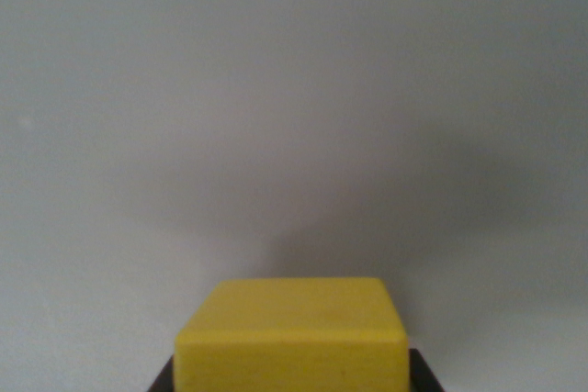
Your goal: Pick yellow cube
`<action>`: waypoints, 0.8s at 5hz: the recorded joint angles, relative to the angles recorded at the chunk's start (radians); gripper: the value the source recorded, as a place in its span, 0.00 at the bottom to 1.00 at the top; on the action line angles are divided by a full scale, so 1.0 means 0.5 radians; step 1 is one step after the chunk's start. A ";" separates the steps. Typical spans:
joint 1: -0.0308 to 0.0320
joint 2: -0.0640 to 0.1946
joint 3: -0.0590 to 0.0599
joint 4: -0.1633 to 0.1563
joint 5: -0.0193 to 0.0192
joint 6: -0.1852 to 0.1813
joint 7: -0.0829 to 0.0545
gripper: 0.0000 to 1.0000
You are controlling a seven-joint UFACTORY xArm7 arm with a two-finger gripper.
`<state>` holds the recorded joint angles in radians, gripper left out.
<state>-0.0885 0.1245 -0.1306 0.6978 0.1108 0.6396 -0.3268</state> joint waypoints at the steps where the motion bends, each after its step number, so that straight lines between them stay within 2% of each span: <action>1: 0.000 -0.017 0.000 0.035 -0.0047 0.051 0.005 1.00; 2: 0.000 -0.017 0.000 0.035 -0.0047 0.051 0.005 1.00; 3: 0.001 -0.037 0.000 0.074 -0.0100 0.110 0.011 1.00; 4: 0.001 -0.037 0.000 0.074 -0.0100 0.110 0.011 1.00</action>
<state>-0.0883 0.1061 -0.1305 0.7350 0.1058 0.6948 -0.3212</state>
